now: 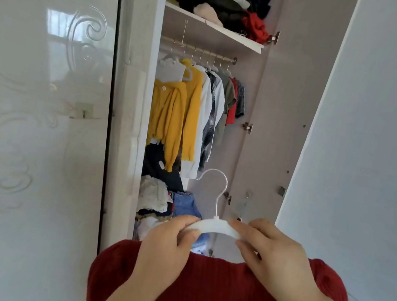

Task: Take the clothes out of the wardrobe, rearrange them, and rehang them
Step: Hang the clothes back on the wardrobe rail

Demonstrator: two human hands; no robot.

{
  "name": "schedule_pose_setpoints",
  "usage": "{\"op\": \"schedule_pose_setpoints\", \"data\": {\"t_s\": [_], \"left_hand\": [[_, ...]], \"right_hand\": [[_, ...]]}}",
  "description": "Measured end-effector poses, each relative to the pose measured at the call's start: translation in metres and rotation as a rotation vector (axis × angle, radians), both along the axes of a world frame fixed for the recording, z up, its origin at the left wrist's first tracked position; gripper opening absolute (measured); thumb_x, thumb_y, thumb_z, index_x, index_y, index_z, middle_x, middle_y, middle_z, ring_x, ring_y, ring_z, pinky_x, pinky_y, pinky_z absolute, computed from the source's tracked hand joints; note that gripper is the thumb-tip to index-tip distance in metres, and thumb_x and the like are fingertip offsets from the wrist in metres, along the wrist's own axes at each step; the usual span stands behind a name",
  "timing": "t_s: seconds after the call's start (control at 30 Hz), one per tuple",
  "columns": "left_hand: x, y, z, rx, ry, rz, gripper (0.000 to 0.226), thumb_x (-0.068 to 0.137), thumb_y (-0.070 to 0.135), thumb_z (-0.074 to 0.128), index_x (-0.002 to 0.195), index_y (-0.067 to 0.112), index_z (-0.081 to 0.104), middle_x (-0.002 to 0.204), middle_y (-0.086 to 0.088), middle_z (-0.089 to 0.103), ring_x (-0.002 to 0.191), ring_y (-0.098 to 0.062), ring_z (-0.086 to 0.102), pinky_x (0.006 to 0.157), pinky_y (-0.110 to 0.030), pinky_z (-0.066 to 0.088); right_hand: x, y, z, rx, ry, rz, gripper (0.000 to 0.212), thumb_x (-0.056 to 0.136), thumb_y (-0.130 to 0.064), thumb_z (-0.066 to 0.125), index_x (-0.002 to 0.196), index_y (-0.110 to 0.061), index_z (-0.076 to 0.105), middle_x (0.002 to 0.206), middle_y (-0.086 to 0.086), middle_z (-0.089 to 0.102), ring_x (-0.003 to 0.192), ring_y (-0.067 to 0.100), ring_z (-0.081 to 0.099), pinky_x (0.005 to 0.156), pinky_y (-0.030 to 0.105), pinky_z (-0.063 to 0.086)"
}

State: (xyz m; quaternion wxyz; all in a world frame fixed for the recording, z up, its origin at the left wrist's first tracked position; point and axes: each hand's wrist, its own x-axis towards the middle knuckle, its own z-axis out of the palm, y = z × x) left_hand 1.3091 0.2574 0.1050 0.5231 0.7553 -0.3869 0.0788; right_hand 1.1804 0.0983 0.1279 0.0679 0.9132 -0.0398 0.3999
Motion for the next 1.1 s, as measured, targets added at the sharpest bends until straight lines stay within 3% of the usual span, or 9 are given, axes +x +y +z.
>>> {"op": "schedule_pose_setpoints", "data": {"t_s": [0.17, 0.27, 0.43, 0.57, 0.7, 0.87, 1.0, 1.1], "left_hand": [[0.035, -0.066, -0.003, 0.061, -0.084, -0.045, 0.031, 0.091, 0.025, 0.055, 0.122, 0.031, 0.056, 0.103, 0.023, 0.056, 0.092, 0.006, 0.051, 0.079, -0.003, 0.037], [0.061, -0.111, 0.0, 0.073, -0.115, -0.018, 0.031, 0.091, 0.025, 0.054, 0.122, 0.03, 0.056, 0.103, 0.024, 0.054, 0.09, 0.009, 0.05, 0.077, 0.001, 0.034], [0.112, -0.173, 0.007, 0.041, -0.1, 0.063, 0.036, 0.09, 0.022, 0.056, 0.125, 0.029, 0.053, 0.11, 0.024, 0.051, 0.093, 0.017, 0.045, 0.077, 0.006, 0.029], [0.157, -0.205, 0.008, 0.006, -0.085, 0.162, 0.035, 0.09, 0.025, 0.056, 0.124, 0.032, 0.053, 0.115, 0.024, 0.056, 0.102, 0.007, 0.05, 0.08, 0.003, 0.032], [0.207, -0.226, 0.011, -0.002, -0.133, 0.226, 0.04, 0.092, 0.024, 0.054, 0.131, 0.031, 0.046, 0.117, 0.024, 0.047, 0.112, 0.003, 0.044, 0.09, -0.006, 0.031], [0.289, -0.256, 0.02, -0.055, -0.153, 0.278, 0.045, 0.092, 0.024, 0.055, 0.134, 0.028, 0.043, 0.122, 0.023, 0.042, 0.111, 0.009, 0.037, 0.085, 0.007, 0.024], [0.366, -0.281, 0.036, -0.122, -0.187, 0.308, 0.044, 0.091, 0.025, 0.055, 0.134, 0.026, 0.044, 0.128, 0.016, 0.045, 0.115, 0.005, 0.04, 0.098, -0.011, 0.031], [0.423, -0.297, 0.057, -0.148, -0.198, 0.347, 0.043, 0.092, 0.026, 0.054, 0.134, 0.025, 0.045, 0.129, 0.012, 0.047, 0.114, 0.002, 0.041, 0.098, -0.015, 0.035]], "right_hand": [[0.035, -0.072, -0.001, -0.04, -0.036, -0.031, 0.03, 0.08, -0.031, 0.053, 0.109, -0.037, 0.059, 0.087, -0.014, 0.061, 0.052, 0.004, 0.054, 0.035, 0.023, 0.043], [0.064, -0.118, 0.004, -0.073, -0.052, -0.02, 0.034, 0.074, -0.027, 0.061, 0.107, -0.036, 0.058, 0.084, -0.013, 0.062, 0.047, 0.008, 0.055, 0.031, 0.024, 0.04], [0.125, -0.178, 0.021, -0.093, -0.087, 0.063, 0.03, 0.078, -0.031, 0.045, 0.104, -0.035, 0.059, 0.083, -0.009, 0.063, 0.044, 0.01, 0.055, 0.032, 0.022, 0.035], [0.181, -0.21, 0.035, -0.097, -0.082, 0.143, 0.029, 0.077, -0.032, 0.048, 0.105, -0.036, 0.058, 0.082, -0.009, 0.062, 0.049, 0.009, 0.059, 0.034, 0.019, 0.038], [0.242, -0.233, 0.045, -0.076, -0.083, 0.209, 0.033, 0.07, -0.022, 0.069, 0.102, -0.031, 0.068, 0.082, -0.009, 0.062, 0.052, 0.009, 0.06, 0.036, 0.018, 0.038], [0.33, -0.26, 0.056, -0.046, -0.055, 0.231, 0.046, 0.064, -0.014, 0.081, 0.103, -0.033, 0.068, 0.085, -0.011, 0.062, 0.058, 0.009, 0.061, 0.038, 0.017, 0.036], [0.405, -0.279, 0.073, -0.064, -0.096, 0.244, 0.046, 0.06, -0.014, 0.084, 0.101, -0.031, 0.068, 0.081, -0.01, 0.061, 0.055, 0.009, 0.061, 0.038, 0.016, 0.033], [0.464, -0.291, 0.091, -0.082, -0.112, 0.243, 0.044, 0.06, -0.016, 0.083, 0.099, -0.03, 0.068, 0.078, -0.009, 0.06, 0.055, 0.01, 0.061, 0.037, 0.017, 0.032]]}}
